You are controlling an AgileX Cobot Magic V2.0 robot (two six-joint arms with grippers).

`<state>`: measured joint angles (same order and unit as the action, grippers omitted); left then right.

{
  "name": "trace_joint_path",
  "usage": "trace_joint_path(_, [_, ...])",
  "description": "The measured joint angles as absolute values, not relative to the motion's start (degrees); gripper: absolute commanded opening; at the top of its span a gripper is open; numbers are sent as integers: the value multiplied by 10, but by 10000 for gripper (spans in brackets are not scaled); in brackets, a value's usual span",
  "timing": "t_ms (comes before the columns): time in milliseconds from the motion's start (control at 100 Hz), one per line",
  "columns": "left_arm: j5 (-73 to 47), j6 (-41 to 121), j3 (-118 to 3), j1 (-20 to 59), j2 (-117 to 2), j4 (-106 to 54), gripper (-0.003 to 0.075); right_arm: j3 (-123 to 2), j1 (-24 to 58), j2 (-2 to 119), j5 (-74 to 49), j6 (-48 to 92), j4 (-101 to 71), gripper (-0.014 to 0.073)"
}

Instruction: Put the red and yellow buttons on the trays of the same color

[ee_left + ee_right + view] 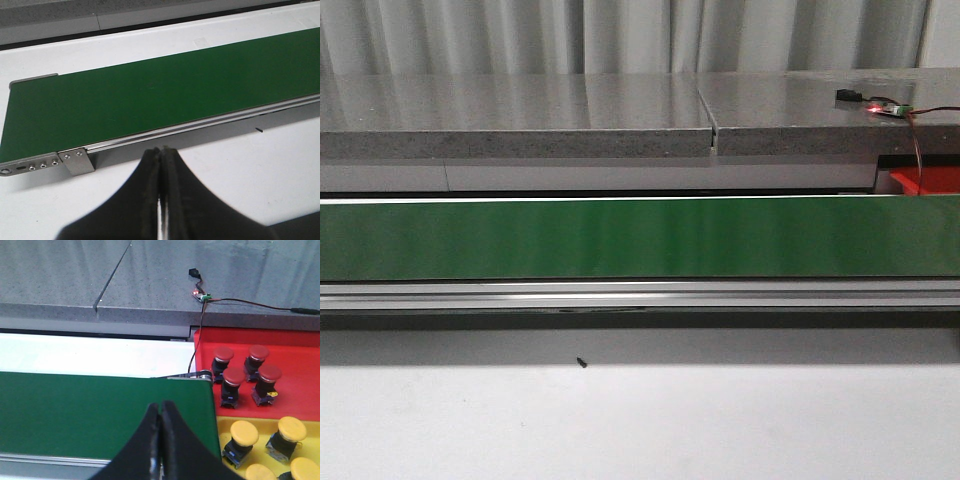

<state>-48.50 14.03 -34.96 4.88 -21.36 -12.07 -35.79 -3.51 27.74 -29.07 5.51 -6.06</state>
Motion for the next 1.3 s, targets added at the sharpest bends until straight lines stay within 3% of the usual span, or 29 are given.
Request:
trace_joint_path(250, [-485,140,-350,49,-214,-121,-19,-282,-35,206,-267,55,-81,-116])
trace_joint_path(700, [-485,140,-350,49,-214,-121,-19,-137,-35,136,-94,14,-44,-116])
trace_joint_path(880, [-485,140,-350,49,-214,-121,-19,-83,-35,72,-70,-69,37,-116])
trace_joint_path(1300, [-485,140,-350,49,-214,-122,-19,16,-35,-5,-61,-86,47,-116])
